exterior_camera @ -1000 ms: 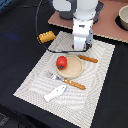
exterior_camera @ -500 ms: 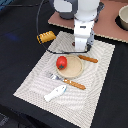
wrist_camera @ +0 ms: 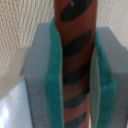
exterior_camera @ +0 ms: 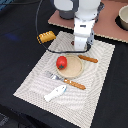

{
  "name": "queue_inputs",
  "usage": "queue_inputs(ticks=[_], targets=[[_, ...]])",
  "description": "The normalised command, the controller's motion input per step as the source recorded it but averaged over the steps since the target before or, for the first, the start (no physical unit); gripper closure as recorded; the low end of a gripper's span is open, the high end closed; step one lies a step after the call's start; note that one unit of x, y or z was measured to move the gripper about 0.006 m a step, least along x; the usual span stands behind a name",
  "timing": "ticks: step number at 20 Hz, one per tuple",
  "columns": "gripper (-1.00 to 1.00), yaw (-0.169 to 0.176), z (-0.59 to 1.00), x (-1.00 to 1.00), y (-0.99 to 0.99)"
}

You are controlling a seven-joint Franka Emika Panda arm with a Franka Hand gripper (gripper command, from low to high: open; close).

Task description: Interact with the objects in diverse but meaningful ways.

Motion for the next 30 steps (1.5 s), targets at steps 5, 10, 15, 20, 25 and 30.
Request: queue_inputs(ticks=[5,10,15,20,25,30], targets=[[1.0,-0.03,0.86,-0.77,-0.18],[1.0,-0.067,0.36,-0.81,-0.21],[1.0,-0.128,0.0,-0.83,-0.28],[1.0,-0.133,0.0,-0.81,-0.32],[1.0,-0.131,-0.04,-0.77,-0.33],[1.0,-0.121,-0.03,-0.79,-0.36]])
